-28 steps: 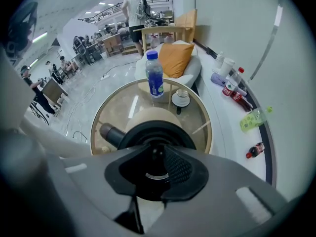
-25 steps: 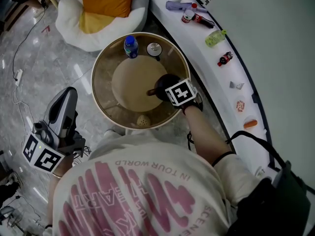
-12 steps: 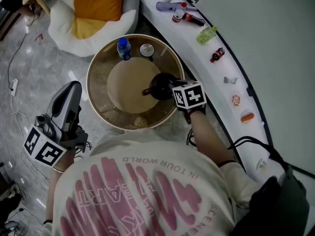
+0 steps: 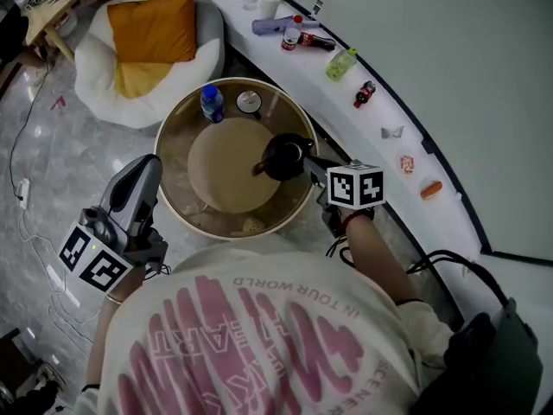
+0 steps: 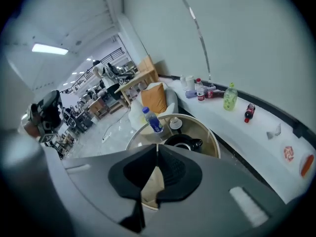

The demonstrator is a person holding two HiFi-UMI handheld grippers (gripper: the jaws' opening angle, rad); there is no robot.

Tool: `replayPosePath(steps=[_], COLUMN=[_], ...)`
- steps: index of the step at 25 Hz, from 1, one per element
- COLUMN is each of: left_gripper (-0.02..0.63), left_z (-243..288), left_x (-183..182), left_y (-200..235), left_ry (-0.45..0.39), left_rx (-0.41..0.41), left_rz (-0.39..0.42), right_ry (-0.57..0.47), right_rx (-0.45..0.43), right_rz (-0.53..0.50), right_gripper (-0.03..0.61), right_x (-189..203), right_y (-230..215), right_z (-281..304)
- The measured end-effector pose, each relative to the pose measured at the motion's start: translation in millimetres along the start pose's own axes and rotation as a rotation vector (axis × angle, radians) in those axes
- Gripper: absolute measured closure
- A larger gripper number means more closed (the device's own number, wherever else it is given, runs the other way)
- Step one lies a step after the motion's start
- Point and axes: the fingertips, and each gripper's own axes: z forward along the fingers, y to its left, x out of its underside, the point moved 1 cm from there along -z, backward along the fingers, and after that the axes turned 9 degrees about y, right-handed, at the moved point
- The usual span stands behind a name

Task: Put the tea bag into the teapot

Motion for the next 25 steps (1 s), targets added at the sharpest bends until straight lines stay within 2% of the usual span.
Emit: replayPosePath(steps=[5,12,16,20,25], left_gripper=[0.6,0.6,0.6,0.6,0.6], left_z=[-22,-68,-96,-114,-134], left_x=[3,10,19,33,52], left_y=[-4,-1,3,-3,-12], left_ry=[0.016,0.063,0.1,0.135,0.174], left_rx=[0.057,0.087,0.101,0.153,0.211], left_rz=[0.024,0.048,0.049,0.049,0.063], right_ry=[-0.093,-0.198,-0.279,-0.393,-0.416], right_rx=[-0.009,-0.07,-0.126,-0.209,-0.232], right_rz=[0.019,0.072,0.096,0.149,0.166], right_gripper=[0.571,0.571,0.572,0.572,0.572], right_x=[9,32,45,61,96], right_y=[31,95,138,176,215], right_z=[-30,-58,-67,-81,-74])
